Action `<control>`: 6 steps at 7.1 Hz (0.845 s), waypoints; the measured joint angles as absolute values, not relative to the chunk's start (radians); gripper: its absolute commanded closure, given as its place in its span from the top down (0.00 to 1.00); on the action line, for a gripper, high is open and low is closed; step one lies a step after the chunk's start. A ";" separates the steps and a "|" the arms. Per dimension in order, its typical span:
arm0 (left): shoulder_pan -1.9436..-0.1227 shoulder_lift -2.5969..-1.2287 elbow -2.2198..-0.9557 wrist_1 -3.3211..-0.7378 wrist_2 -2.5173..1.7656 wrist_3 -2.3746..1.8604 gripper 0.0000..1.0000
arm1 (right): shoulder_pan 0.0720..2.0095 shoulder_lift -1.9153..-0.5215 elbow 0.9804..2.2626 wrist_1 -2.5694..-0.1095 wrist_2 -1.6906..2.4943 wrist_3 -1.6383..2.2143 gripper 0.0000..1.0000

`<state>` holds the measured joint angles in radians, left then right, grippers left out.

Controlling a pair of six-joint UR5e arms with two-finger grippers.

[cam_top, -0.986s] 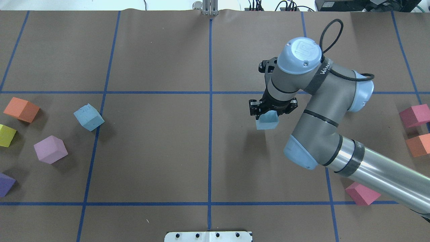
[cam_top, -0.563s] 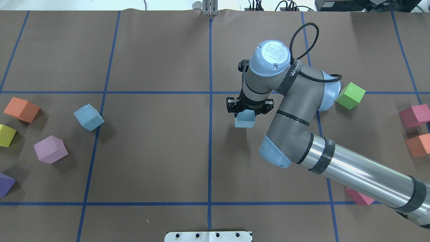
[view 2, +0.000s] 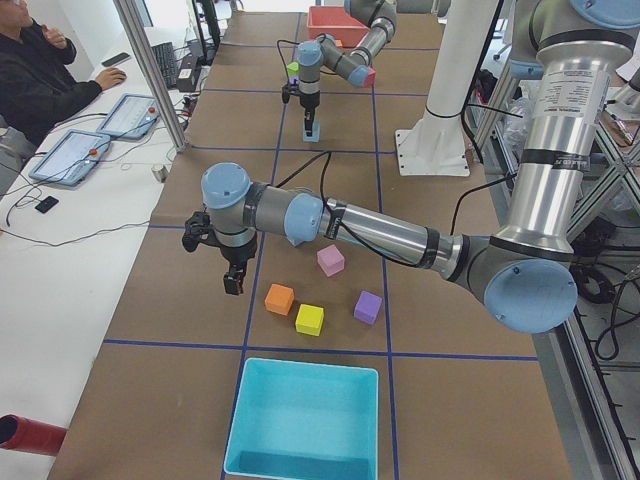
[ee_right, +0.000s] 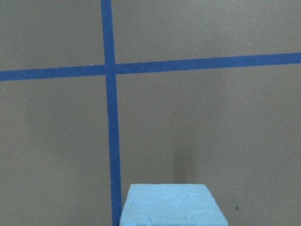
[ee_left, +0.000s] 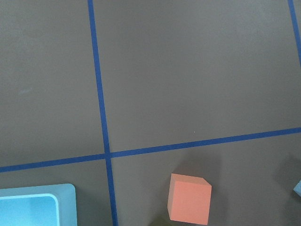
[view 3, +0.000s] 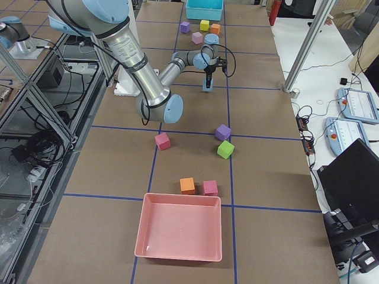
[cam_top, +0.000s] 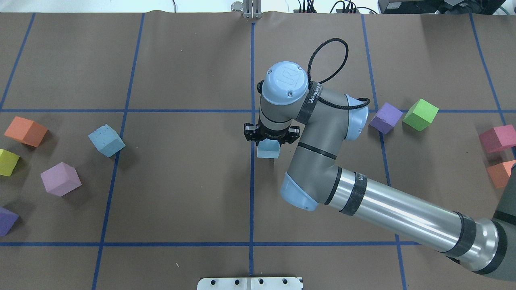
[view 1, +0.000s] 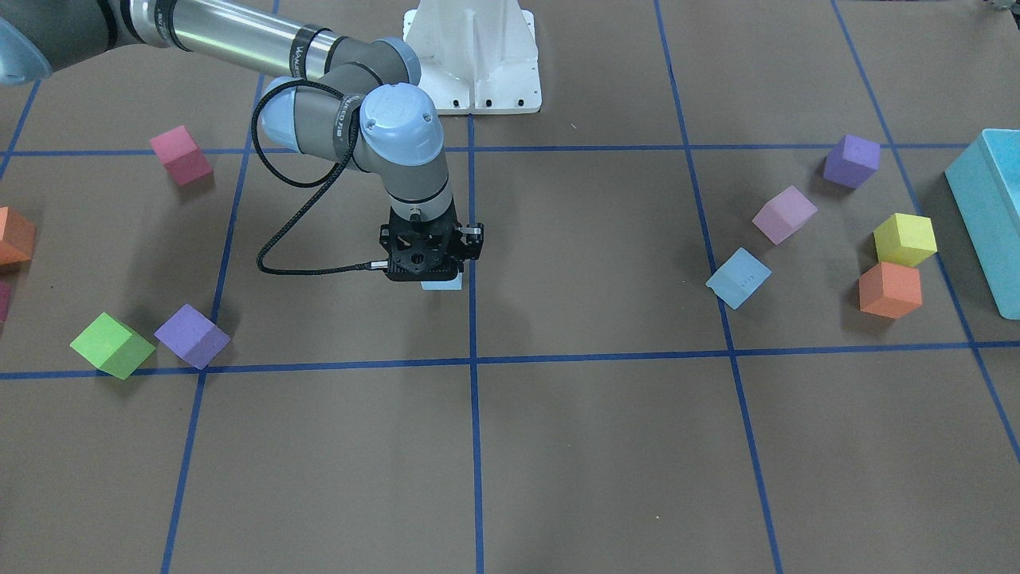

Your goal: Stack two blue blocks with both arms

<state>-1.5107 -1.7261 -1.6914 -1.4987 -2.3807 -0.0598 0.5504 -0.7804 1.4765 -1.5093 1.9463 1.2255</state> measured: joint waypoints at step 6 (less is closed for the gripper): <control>-1.511 -1.720 -1.690 -1.499 -2.381 -0.060 1.00 | 0.491 -0.715 1.426 -1.514 1.898 1.267 0.65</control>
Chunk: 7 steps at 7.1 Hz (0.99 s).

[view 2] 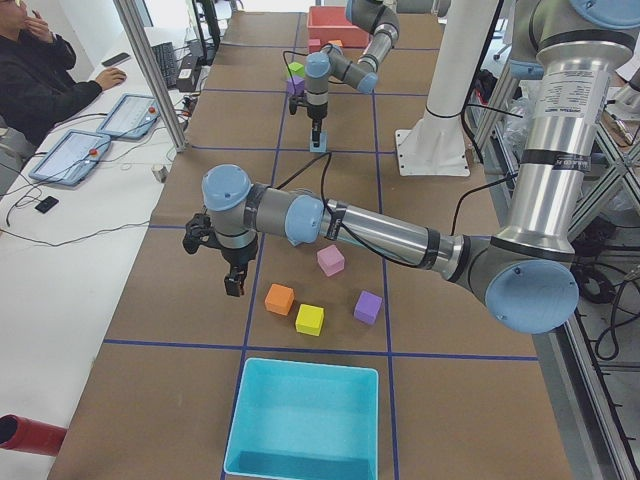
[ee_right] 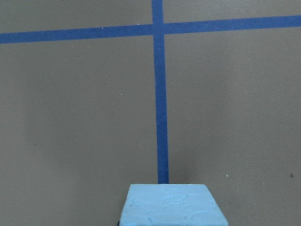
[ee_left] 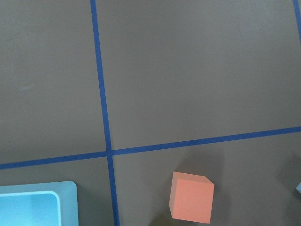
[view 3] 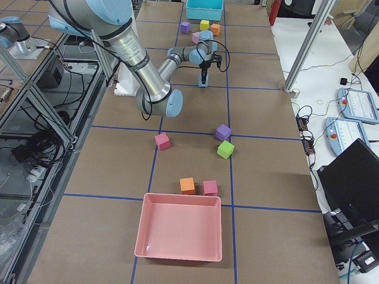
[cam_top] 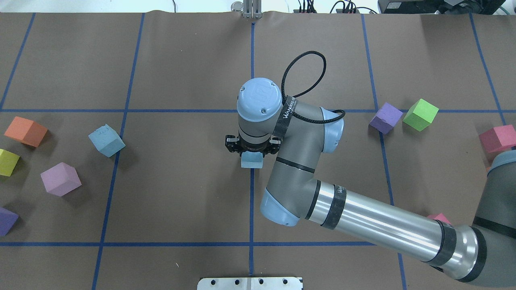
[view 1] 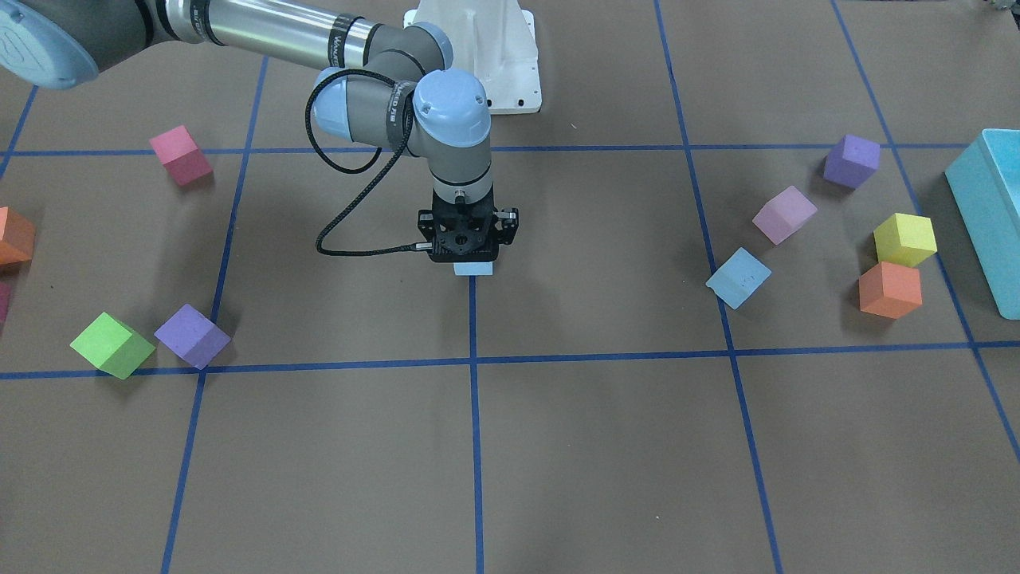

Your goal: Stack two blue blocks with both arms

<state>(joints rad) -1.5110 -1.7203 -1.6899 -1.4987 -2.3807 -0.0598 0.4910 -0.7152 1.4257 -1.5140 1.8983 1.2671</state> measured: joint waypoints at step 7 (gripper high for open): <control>-1.511 -1.718 -1.688 -1.499 -2.382 -0.060 1.00 | 0.485 -0.722 1.430 -1.517 1.889 1.271 1.00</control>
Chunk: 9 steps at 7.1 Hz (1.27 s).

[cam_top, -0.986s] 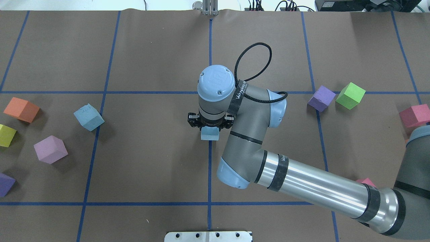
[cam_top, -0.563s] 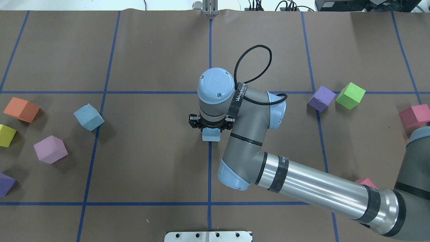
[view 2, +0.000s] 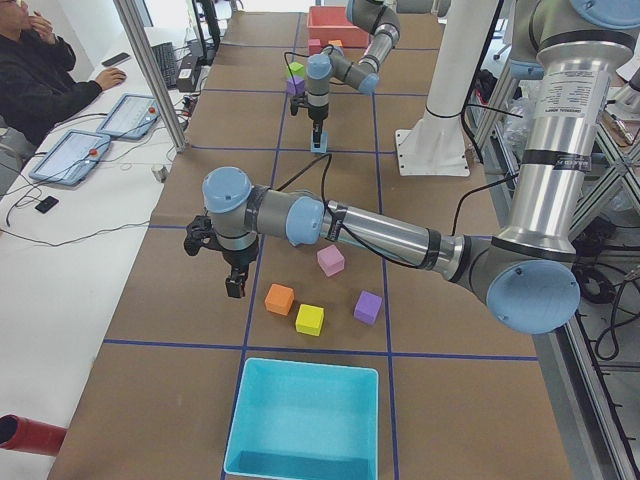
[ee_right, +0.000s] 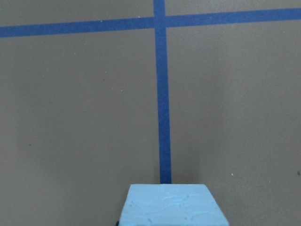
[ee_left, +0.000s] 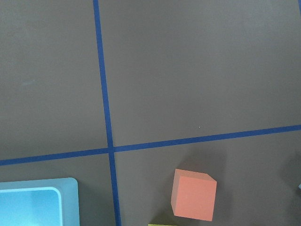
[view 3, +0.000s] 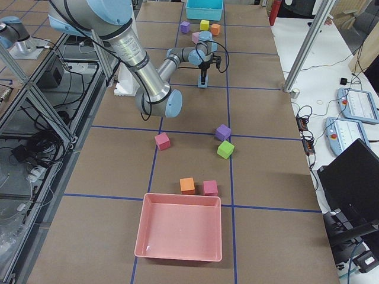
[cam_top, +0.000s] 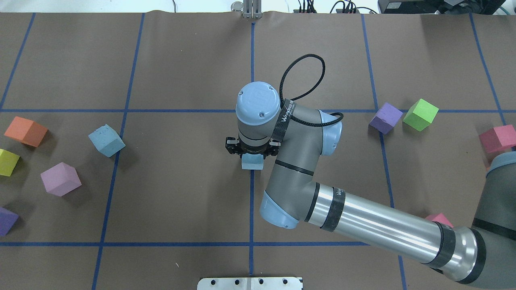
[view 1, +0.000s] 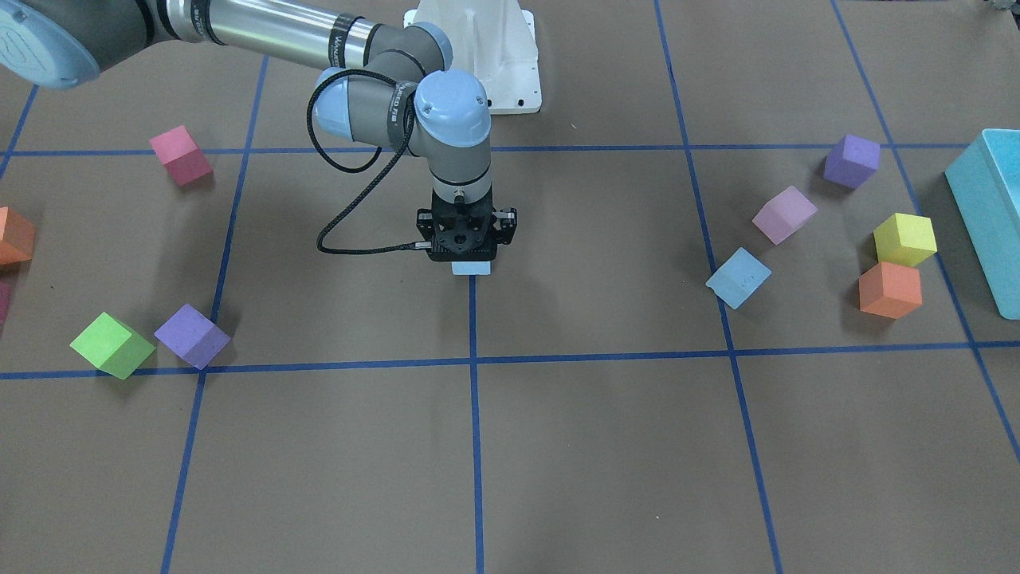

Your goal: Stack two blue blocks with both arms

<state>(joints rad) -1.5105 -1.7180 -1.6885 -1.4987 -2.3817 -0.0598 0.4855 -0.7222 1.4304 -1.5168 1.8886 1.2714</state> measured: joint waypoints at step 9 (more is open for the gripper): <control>-1.373 -1.809 -1.743 -1.486 -2.352 -0.435 1.00 | 0.742 -0.983 1.816 -1.619 2.095 1.131 1.00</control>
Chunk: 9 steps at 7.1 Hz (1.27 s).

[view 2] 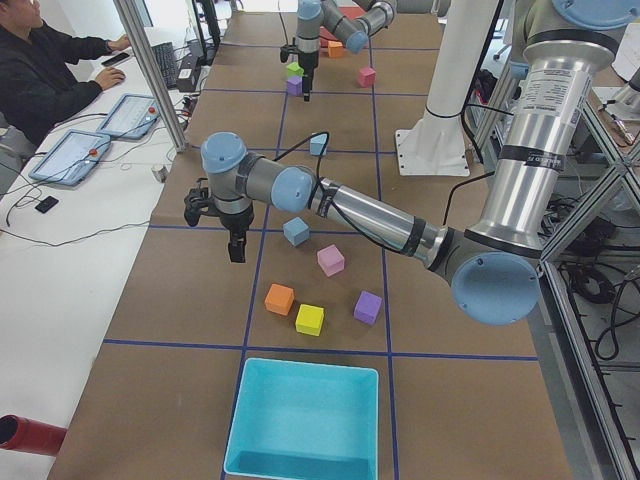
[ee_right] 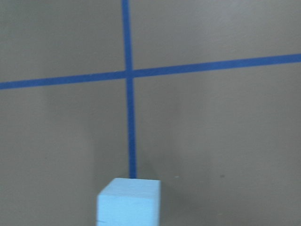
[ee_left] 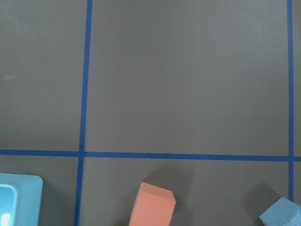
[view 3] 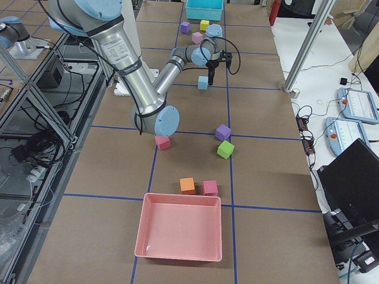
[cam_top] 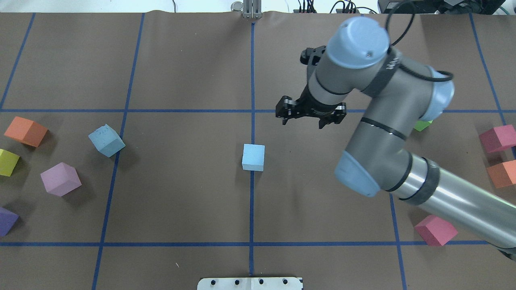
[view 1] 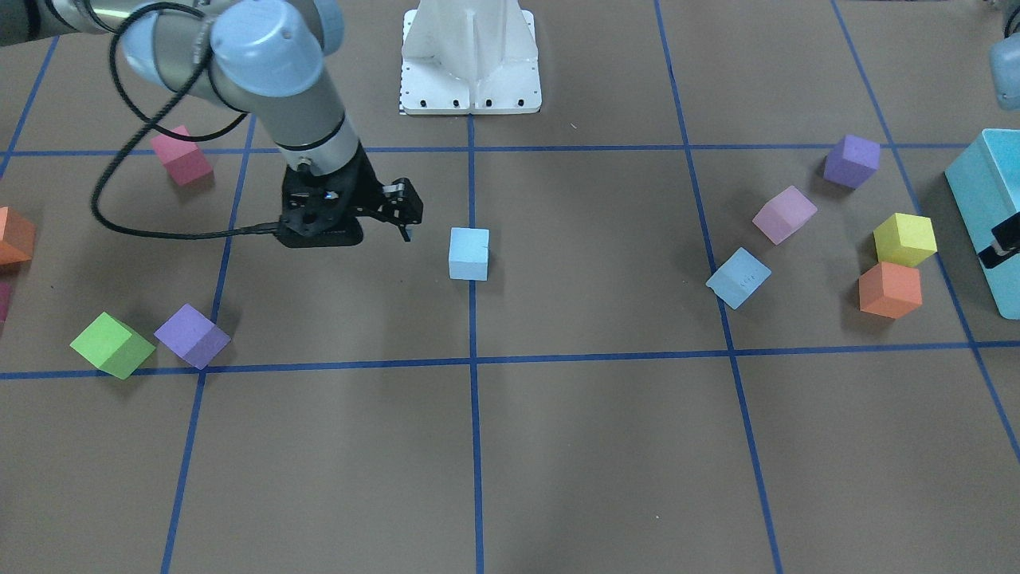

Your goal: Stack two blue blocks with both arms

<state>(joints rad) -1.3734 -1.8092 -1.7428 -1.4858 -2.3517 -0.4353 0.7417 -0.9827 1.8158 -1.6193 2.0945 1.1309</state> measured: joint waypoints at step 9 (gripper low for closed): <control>-0.930 -1.799 -1.766 -1.756 -2.150 -1.236 1.00 | 0.957 -1.188 1.896 -1.621 2.178 0.850 1.00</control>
<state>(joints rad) -0.9305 -1.7995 -1.7662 -1.7556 -2.1498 -1.2357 0.9572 -1.1876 1.8956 -1.6214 2.1783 0.8505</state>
